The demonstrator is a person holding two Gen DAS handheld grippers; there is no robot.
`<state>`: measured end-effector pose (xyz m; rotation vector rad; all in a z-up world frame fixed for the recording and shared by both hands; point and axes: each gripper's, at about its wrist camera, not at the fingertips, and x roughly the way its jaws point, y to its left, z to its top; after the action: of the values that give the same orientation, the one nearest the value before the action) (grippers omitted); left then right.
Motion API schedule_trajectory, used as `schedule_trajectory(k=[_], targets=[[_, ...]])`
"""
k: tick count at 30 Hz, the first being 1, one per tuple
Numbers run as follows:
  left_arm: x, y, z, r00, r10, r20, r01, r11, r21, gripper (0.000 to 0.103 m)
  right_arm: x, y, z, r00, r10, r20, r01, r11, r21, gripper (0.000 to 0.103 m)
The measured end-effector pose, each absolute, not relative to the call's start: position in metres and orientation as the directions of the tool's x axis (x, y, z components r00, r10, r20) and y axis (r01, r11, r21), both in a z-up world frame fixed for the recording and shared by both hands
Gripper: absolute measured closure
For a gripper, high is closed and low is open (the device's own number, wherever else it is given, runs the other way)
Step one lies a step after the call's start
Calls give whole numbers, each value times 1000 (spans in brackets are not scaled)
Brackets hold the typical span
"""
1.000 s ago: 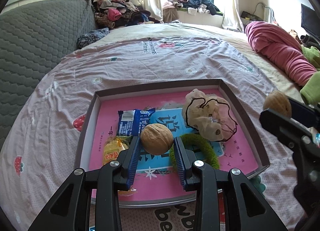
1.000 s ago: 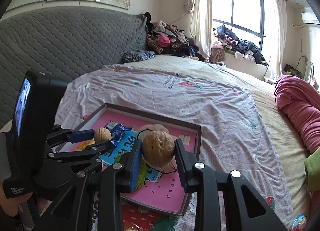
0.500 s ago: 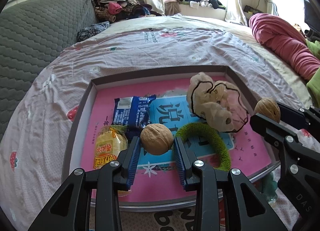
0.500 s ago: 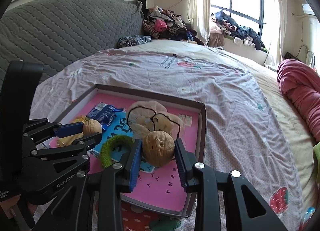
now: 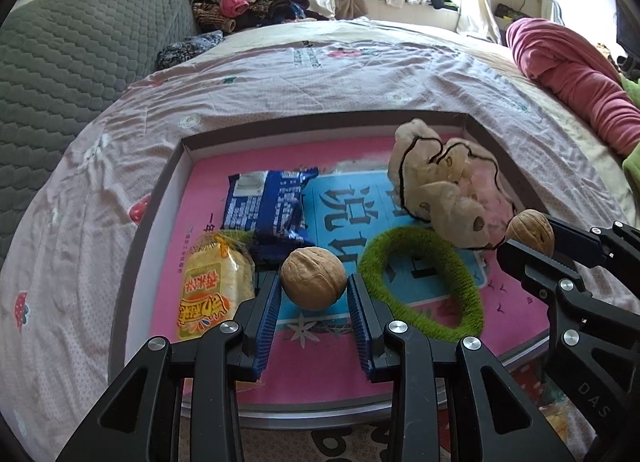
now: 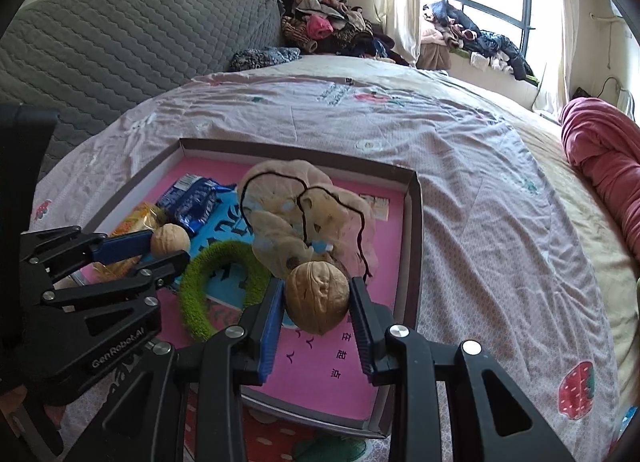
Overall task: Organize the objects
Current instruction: 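Open the left tool over the tray while the right tool releases its walnut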
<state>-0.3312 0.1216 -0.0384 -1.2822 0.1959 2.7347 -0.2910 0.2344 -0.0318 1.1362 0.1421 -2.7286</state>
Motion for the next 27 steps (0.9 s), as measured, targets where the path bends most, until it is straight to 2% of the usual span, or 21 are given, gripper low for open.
schedule_trajectory(k=[18,21,25,27], targets=[[-331,121,-46,-630,28,-776,-149,-985,85,66,-297,232,-54,-628,-115,-769,204,-979,-21,70],[-331,121,-46,-632,22,-775,-144,-986,89,63,-298,232,-55,-624,-114,-773,203,-979,-19,70],[-330,119,-45,-633,21,-774,-141,-986,88,54,-299,232,-58,-614,-109,-782,200,-980,-21,69],[-329,119,-44,-634,21,-773,-141,-986,89,48,-300,232,-58,-615,-108,-781,198,-980,-21,65]])
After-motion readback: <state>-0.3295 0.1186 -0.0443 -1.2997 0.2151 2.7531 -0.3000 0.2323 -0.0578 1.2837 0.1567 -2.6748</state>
